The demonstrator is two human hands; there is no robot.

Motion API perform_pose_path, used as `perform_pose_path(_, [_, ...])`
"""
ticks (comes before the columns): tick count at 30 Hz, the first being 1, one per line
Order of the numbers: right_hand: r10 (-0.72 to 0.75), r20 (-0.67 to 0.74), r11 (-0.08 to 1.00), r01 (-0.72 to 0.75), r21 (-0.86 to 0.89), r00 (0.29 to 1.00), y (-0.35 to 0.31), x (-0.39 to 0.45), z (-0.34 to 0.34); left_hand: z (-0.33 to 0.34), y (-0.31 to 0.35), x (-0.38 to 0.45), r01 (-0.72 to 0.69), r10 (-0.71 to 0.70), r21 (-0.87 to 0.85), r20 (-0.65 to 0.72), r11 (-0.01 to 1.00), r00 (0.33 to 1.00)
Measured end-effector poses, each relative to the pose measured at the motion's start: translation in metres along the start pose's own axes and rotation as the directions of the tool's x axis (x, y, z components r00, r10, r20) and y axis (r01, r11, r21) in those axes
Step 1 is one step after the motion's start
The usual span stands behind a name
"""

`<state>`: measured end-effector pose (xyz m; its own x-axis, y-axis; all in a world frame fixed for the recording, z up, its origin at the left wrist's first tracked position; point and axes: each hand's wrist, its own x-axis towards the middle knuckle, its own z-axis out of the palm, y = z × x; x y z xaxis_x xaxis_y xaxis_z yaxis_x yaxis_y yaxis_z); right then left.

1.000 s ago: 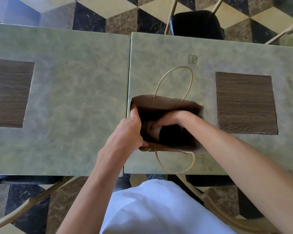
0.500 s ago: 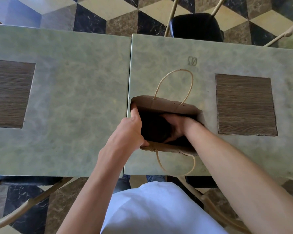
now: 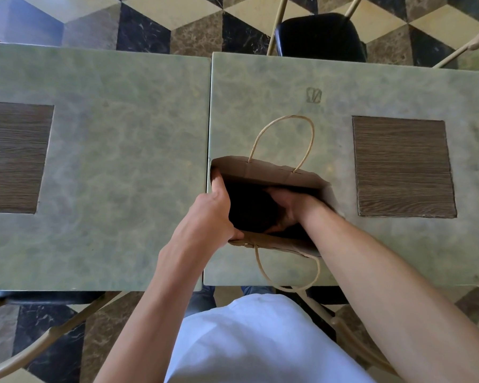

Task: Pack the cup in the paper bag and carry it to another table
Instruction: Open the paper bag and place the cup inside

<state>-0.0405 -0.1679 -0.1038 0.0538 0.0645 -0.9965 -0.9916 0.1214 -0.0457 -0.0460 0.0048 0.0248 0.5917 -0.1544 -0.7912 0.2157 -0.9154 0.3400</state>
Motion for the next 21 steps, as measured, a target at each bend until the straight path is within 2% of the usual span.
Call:
perform_pose_path(8, [0.024, 0.134, 1.000, -0.022, -0.012, 0.991, -0.001, -0.005, -0.006, 0.002, 0.000, -0.001, 0.022, -0.023, 0.005, 0.017, 1.000, 1.000])
perform_pose_path(21, [-0.034, 0.050, 0.999, 0.033, 0.032, 0.998, 0.003, -0.034, -0.014, 0.003, -0.004, -0.001, 0.006, -0.005, 0.031, -0.017, 0.999, 1.000])
